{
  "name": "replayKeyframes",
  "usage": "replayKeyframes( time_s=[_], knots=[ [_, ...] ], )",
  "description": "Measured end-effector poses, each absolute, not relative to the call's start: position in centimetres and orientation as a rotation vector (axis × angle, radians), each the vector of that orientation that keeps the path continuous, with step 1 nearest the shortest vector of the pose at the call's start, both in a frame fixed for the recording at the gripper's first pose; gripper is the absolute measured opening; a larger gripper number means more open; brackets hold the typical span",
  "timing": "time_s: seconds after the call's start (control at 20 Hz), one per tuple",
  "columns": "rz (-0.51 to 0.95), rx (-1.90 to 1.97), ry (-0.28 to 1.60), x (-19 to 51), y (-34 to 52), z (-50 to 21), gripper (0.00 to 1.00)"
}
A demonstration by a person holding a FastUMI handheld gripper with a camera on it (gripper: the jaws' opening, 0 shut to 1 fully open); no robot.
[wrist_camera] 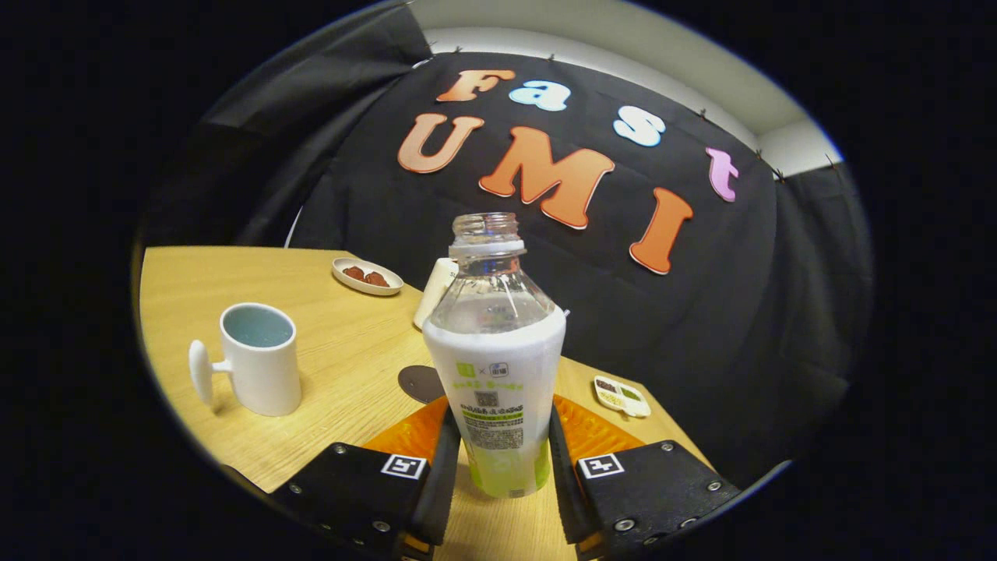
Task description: Take the bottle from table, then pour the juice into the cup, finally place the bottle on the coaster
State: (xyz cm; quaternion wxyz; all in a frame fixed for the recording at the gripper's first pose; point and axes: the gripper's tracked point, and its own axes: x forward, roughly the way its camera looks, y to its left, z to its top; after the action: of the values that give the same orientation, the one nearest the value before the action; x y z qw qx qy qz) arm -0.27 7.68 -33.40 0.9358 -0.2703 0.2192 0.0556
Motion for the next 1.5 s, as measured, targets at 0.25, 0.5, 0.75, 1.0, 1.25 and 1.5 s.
replayKeyframes(
  time_s=[0.25,0.5,0.75,1.0,1.25,1.5],
  knots=[
    [0.153,-0.888,0.328,0.8,9.8,-32.2,0.57],
    [0.196,-1.103,0.225,1.5,12.0,-31.4,0.56],
    [0.236,-1.234,0.166,1.9,13.7,-31.0,0.56],
    [0.273,-1.395,0.097,1.9,14.5,-30.7,0.56],
    [0.313,-1.489,0.067,2.1,15.2,-31.4,0.56],
    [0.331,-1.583,0.028,2.7,15.6,-31.6,0.56]
  ],
)
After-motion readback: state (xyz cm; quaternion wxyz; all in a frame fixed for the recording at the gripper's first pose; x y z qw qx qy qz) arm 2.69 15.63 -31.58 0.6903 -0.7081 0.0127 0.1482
